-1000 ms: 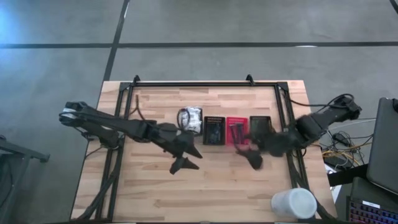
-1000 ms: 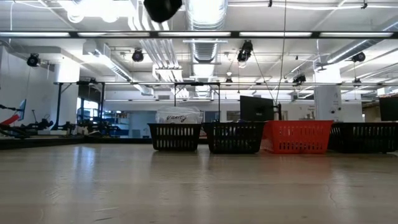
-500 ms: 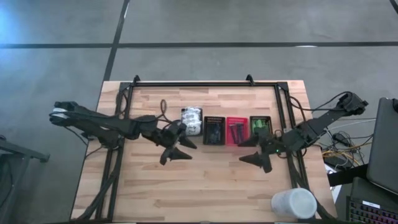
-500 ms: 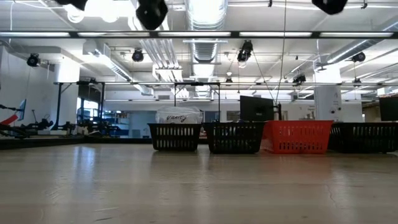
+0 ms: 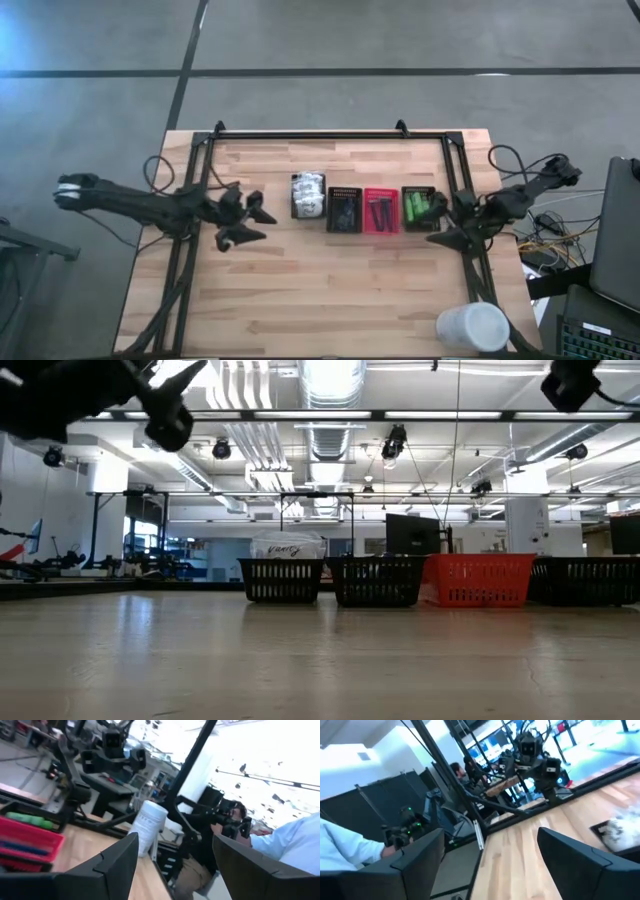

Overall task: Pick & Place Travel size toiletries
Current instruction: Return to Home Position

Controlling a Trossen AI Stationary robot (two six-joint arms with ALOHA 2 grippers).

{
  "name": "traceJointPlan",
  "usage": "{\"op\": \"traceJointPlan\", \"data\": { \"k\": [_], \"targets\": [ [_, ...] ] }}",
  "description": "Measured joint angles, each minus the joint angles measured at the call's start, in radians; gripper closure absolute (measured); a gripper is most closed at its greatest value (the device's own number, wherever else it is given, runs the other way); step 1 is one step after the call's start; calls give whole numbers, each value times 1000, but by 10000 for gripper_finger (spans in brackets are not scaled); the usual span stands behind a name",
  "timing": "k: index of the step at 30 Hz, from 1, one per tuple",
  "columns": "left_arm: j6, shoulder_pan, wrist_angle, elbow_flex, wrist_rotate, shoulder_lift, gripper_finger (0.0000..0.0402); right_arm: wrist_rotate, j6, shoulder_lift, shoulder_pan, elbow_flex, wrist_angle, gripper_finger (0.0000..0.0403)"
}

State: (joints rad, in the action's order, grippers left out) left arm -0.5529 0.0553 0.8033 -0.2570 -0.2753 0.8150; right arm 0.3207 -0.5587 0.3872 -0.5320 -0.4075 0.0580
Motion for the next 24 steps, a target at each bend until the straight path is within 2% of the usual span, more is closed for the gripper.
{"op": "traceJointPlan", "data": {
  "k": [9, 12, 15, 20, 24],
  "targets": [
    [9, -58, 1, 208, 7, -269, 142, -8, 107, -388, 0, 224, -24, 110],
    [13, -63, -21, 248, 8, -343, 142, -14, 148, -385, 5, 269, 9, 116],
    [38, -66, -137, 246, 0, -402, 142, 25, 131, -384, 9, 312, 42, 121],
    [48, -69, -284, 248, 15, -439, 142, 46, 97, -386, 10, 399, 137, 132],
    [48, -69, -354, 248, 18, -434, 142, 45, 87, -387, 9, 399, 151, 142]
  ]
}}
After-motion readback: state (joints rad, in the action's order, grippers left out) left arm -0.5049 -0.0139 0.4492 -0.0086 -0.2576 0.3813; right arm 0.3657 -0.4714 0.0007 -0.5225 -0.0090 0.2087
